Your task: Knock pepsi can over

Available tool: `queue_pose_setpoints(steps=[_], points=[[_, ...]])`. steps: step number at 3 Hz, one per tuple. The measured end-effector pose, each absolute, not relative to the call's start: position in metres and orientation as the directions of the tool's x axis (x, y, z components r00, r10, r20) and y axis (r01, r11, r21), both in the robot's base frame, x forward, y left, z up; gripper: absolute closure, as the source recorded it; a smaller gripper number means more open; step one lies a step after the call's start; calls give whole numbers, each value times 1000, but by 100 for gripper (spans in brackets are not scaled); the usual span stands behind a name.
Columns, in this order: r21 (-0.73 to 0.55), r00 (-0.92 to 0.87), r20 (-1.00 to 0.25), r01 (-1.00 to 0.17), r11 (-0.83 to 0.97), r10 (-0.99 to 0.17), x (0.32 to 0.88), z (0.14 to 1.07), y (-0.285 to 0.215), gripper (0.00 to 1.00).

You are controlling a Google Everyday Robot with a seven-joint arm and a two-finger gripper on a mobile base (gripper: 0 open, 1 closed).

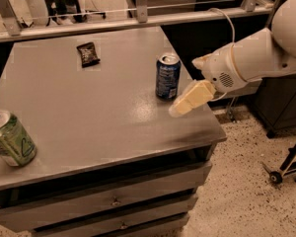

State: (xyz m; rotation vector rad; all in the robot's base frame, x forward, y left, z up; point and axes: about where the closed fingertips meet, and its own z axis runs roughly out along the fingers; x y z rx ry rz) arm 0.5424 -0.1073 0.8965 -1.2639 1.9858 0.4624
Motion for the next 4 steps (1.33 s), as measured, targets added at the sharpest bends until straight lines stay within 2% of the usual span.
queue_pose_setpoints(steps=[2, 4], points=[[-25, -202, -870, -893, 449, -450, 563, 904, -61, 0], [78, -153, -968, -936, 342, -198, 558, 945, 60, 0]])
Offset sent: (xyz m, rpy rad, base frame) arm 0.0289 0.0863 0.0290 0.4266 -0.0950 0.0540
